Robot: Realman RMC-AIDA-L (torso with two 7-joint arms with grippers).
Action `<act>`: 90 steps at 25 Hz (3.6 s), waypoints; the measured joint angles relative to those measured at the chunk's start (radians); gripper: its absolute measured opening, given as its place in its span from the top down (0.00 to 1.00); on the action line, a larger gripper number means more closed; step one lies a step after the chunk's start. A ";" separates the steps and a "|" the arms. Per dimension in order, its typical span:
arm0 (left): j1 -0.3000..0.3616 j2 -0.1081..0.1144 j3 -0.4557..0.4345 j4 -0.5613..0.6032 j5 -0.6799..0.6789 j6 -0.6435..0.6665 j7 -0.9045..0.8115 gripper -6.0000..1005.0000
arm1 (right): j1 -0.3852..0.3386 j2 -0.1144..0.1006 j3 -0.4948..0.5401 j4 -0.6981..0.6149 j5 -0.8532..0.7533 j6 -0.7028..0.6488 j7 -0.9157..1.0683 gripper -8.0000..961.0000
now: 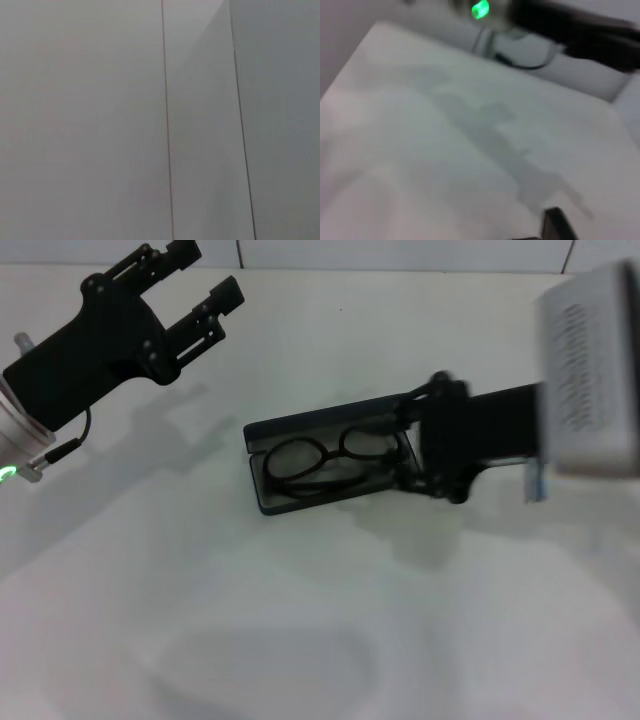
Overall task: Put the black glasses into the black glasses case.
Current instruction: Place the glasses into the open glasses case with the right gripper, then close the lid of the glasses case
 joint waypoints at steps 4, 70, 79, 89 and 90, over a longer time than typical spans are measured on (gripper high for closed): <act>-0.008 -0.008 0.003 -0.007 0.001 -0.029 0.004 0.34 | -0.011 -0.006 0.156 0.205 0.232 -0.076 -0.154 0.64; -0.066 -0.019 0.008 -0.044 0.092 -0.058 0.015 0.34 | 0.087 -0.009 0.367 0.646 0.493 -0.108 -0.417 0.64; -0.170 -0.022 0.008 -0.039 0.267 -0.319 -0.172 0.34 | -0.007 -0.005 0.602 0.802 0.797 -0.203 -0.557 0.64; -0.264 -0.027 0.102 -0.053 0.466 -0.538 -0.340 0.34 | -0.017 -0.007 0.616 0.865 0.823 -0.214 -0.602 0.63; -0.264 -0.027 0.115 -0.052 0.465 -0.544 -0.342 0.34 | -0.015 -0.007 0.616 0.870 0.822 -0.214 -0.606 0.63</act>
